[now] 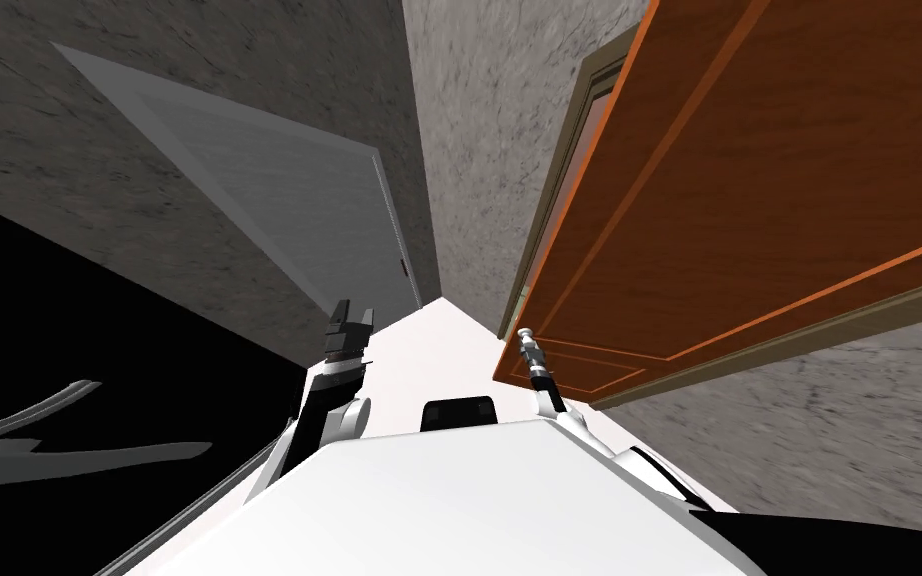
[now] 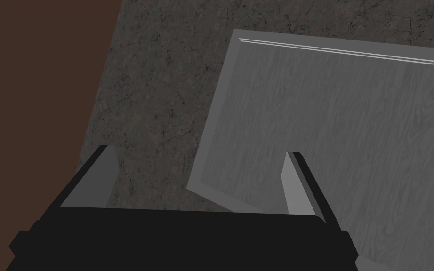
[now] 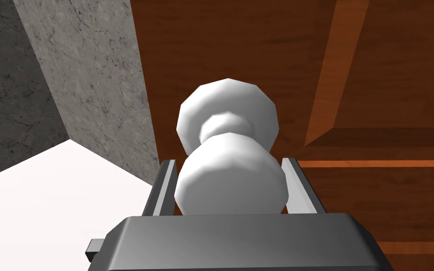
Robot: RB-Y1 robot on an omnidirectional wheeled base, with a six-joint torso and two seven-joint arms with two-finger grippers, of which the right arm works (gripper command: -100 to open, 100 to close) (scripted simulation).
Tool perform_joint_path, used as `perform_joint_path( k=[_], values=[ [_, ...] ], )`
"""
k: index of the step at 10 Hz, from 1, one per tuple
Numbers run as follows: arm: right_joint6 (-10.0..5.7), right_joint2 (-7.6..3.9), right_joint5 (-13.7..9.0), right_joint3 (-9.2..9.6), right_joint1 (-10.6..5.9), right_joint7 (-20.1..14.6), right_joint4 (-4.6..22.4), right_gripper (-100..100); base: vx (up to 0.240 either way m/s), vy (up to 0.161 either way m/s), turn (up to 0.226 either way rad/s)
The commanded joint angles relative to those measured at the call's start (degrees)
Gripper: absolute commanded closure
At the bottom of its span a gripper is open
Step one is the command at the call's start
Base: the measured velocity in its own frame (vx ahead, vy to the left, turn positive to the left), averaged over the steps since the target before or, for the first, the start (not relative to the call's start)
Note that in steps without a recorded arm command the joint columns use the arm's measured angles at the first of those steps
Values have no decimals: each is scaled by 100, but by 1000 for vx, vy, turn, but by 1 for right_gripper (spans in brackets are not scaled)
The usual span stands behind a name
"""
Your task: Pull the door open
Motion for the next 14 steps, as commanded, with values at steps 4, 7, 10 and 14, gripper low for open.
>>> perform_joint_path(
  k=[4, 7, 10, 14],
  values=[
    [-182, -246, 191, 347, 168, -375, -135, 100, -239, -37, 93],
    [-288, -398, 307, 559, 270, -600, -215, 100, -226, -18, 65],
    [-390, -494, 344, 683, 370, -708, -212, 100, -147, -45, 78],
    [-699, -738, 448, 971, 533, -1002, -236, 100, -187, -48, 102]
  ],
)
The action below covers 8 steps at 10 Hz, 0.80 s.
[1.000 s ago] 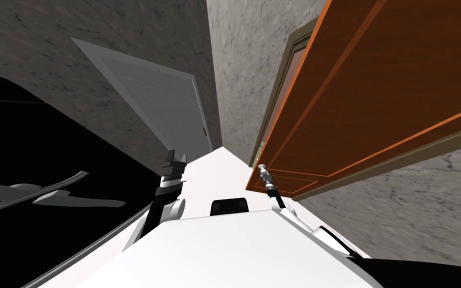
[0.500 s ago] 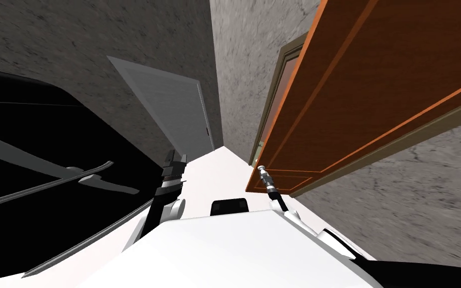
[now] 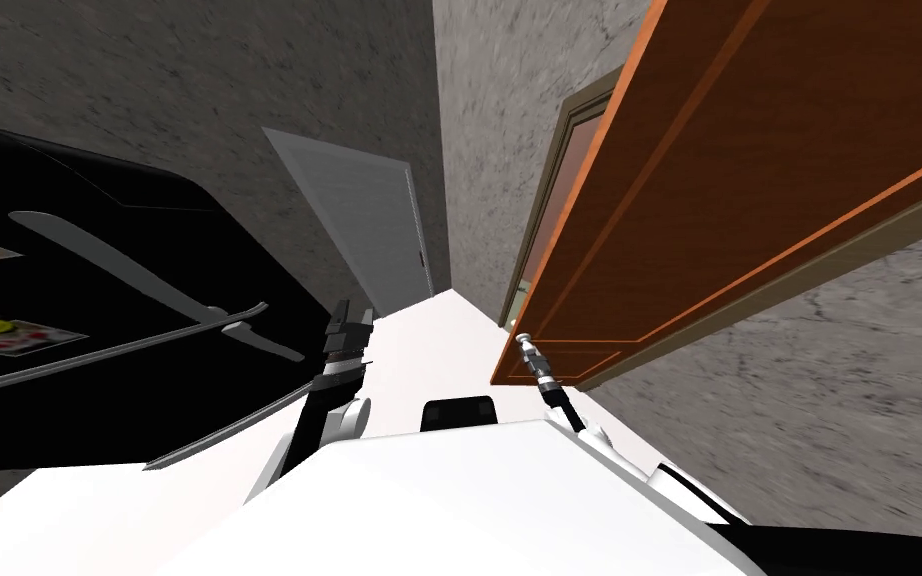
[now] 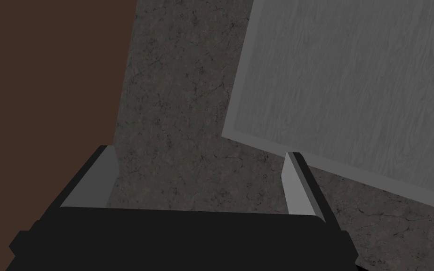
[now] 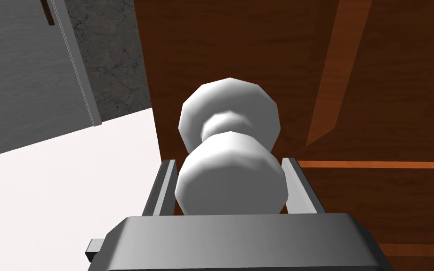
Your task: Pull the door open
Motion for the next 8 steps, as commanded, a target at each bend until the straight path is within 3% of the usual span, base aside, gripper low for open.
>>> perform_joint_path(
  k=[1, 3, 4, 5, 8],
  values=[
    [-139, -106, 37, 103, 80, -123, -33, 100, -190, -49, 103],
    [-246, -191, 73, 203, 137, -225, -41, 100, -183, -41, 70],
    [-222, -147, 73, 189, 75, -203, 46, 100, -75, -10, 13],
    [-345, -201, 113, 261, 134, -290, 84, 100, -106, -45, 102],
    [-503, -280, 159, 339, 201, -387, 111, 100, -161, -50, 104]
  ],
)
